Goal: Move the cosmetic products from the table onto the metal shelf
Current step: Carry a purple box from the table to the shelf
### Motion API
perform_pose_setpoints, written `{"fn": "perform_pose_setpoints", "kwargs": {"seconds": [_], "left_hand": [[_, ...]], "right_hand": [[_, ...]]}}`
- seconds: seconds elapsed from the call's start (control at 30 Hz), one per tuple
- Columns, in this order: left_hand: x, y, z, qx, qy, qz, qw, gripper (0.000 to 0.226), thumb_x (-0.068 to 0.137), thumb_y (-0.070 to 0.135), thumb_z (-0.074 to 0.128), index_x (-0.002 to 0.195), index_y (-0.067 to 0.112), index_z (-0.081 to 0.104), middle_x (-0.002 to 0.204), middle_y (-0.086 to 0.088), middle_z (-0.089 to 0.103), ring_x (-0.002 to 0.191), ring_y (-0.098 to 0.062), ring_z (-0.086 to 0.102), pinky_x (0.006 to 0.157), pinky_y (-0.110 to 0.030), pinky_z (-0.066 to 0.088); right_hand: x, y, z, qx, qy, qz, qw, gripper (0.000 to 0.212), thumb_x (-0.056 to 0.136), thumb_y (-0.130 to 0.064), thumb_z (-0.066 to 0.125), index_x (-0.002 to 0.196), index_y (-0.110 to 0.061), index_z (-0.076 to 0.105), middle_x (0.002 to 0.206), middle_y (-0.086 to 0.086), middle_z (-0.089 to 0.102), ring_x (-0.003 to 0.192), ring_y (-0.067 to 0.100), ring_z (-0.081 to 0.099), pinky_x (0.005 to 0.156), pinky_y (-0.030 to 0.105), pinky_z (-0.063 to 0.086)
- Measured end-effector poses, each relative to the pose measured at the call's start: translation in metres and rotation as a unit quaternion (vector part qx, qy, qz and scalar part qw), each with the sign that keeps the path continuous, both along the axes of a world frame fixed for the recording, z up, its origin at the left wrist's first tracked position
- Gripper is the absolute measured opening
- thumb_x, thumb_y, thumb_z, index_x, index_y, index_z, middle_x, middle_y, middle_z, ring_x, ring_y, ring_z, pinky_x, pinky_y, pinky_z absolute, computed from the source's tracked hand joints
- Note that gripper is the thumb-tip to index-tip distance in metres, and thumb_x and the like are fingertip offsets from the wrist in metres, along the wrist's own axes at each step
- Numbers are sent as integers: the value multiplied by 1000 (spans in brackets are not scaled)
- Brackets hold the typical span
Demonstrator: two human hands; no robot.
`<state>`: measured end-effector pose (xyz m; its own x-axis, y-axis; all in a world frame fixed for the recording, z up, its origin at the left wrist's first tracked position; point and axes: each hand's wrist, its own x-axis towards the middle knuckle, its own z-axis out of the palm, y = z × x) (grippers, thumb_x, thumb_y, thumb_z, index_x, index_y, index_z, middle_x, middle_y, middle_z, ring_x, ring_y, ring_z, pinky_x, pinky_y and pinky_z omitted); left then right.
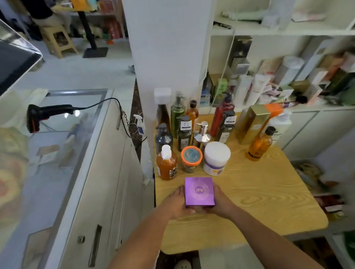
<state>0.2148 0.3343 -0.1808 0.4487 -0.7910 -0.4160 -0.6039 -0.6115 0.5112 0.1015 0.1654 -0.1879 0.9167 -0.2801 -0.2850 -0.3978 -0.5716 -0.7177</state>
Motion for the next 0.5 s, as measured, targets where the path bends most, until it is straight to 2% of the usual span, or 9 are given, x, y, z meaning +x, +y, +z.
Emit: {"fn": "perform_pose_setpoints", "kwargs": {"seconds": [0.07,0.17,0.2,0.27,0.3,0.4,0.5], "left_hand": [[-15,-13,9,-16,-11,-27,999,95,82,45,69,154,16,13,158,-11,10,146,-26,14,117,-36,21],[-47,-37,27,-51,-13,-40,998,105,80,44,72,155,17,4,161,-9,-5,149,-23,1,118,-38,21],[-59,-47,32,-64,-13,-44,997,109,78,45,73,154,16,1,161,-9,-9,149,-23,-3,118,-39,21],[-87,-68,46,-89,-17,-63,994,114,75,48,75,154,16,0,160,-9,-12,149,-23,-6,119,-39,20],[-103,-79,55,-97,-20,-81,992,114,76,49,75,154,16,0,160,-10,-12,149,-23,-8,120,-38,17],[-157,-115,79,-121,-28,-129,984,113,77,48,73,154,14,-3,160,-13,-13,148,-23,-8,120,-37,15],[-220,-154,98,-150,-28,-186,971,115,75,54,73,154,17,0,161,-10,-10,149,-25,-7,119,-38,17]], "right_hand": [[-22,-6,9,12,-12,-21,1000,99,61,-11,85,141,-4,26,142,15,28,134,26,30,108,21,23],[-63,-16,27,47,-32,-73,996,113,47,-38,79,142,-8,25,142,12,30,132,22,33,110,28,30],[-80,-22,32,67,-42,-98,992,114,45,-41,80,141,-10,26,140,9,33,130,19,36,106,25,33],[-117,-32,45,94,-51,-140,984,110,47,-33,82,139,-10,27,134,5,40,123,15,42,92,14,37],[-138,-37,52,101,-60,-161,980,108,47,-29,82,139,-10,28,131,4,42,122,16,43,90,13,38],[-204,-58,68,108,-84,-220,966,99,50,-21,84,133,-13,32,124,3,47,118,17,47,94,25,41],[-277,-79,94,96,-97,-256,957,92,58,-10,87,130,-17,30,124,5,47,117,17,45,99,28,40]]}}
